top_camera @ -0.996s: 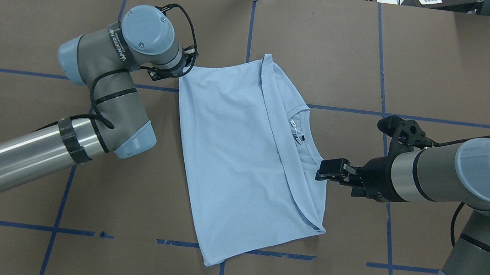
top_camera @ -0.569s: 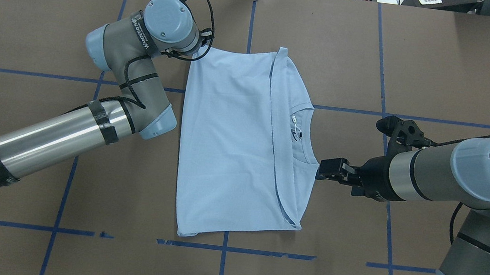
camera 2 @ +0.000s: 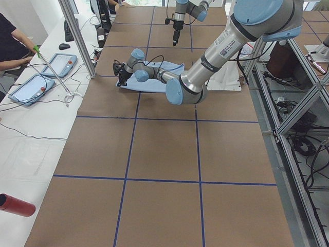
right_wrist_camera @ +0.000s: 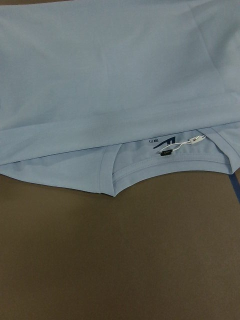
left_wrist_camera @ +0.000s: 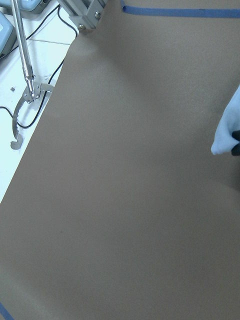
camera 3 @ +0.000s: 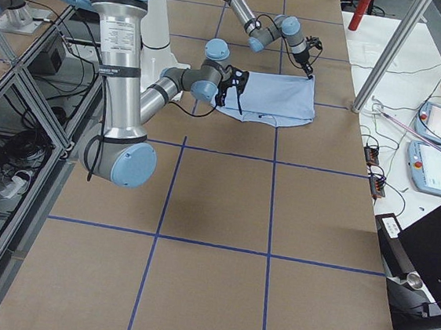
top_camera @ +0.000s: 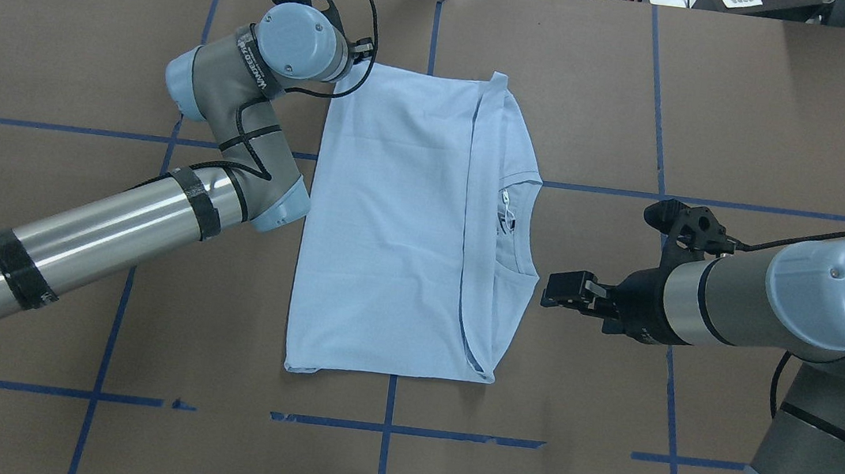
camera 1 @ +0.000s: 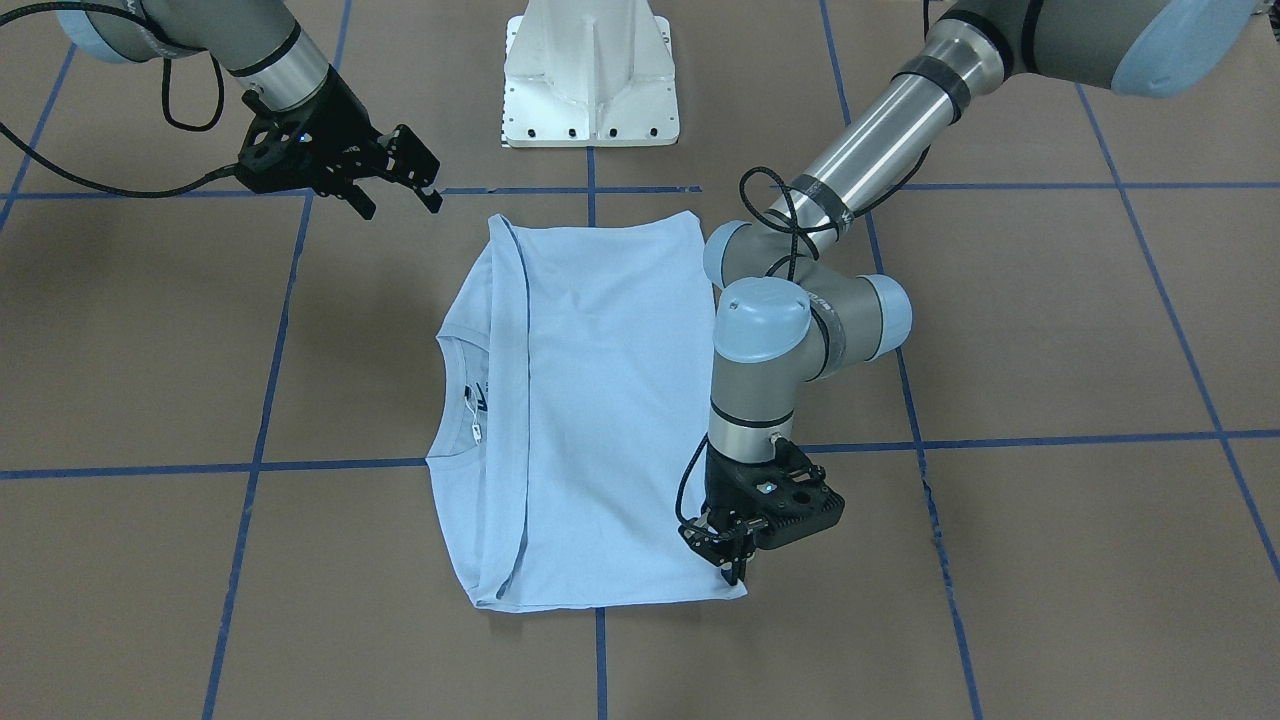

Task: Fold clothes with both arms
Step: 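Release the shirt and move the right gripper to the shirt's near folded edge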

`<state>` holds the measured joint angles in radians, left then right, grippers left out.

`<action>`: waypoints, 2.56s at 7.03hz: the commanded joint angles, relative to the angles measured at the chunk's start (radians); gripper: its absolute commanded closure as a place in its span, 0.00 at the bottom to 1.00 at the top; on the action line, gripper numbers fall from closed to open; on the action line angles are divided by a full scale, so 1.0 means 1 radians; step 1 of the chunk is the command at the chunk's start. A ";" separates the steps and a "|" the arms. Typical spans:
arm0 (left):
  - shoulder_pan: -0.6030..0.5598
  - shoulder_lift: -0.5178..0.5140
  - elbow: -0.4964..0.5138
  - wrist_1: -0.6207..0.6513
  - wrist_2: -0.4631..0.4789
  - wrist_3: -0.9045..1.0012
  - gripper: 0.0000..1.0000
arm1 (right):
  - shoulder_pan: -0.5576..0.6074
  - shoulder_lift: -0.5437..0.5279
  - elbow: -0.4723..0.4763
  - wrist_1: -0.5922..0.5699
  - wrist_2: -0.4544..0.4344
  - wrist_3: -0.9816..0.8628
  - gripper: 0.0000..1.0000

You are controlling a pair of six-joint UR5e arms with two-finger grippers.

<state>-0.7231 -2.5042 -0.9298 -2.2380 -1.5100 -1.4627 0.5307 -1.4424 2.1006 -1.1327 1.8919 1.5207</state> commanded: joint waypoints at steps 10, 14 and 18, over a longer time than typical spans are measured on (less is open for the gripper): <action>-0.038 0.357 -0.725 0.334 -0.254 0.240 0.00 | -0.242 0.373 -0.213 -0.467 -0.355 -0.580 0.00; -0.033 0.370 -0.719 0.327 -0.254 0.239 0.00 | -0.278 0.382 -0.243 -0.467 -0.355 -0.651 0.57; -0.033 0.370 -0.716 0.324 -0.254 0.240 0.00 | -0.284 0.379 -0.248 -0.469 -0.356 -0.657 0.57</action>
<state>-0.7563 -2.1338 -1.6463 -1.9142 -1.7641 -1.2237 0.2475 -1.0640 1.8538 -1.6014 1.5356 0.8656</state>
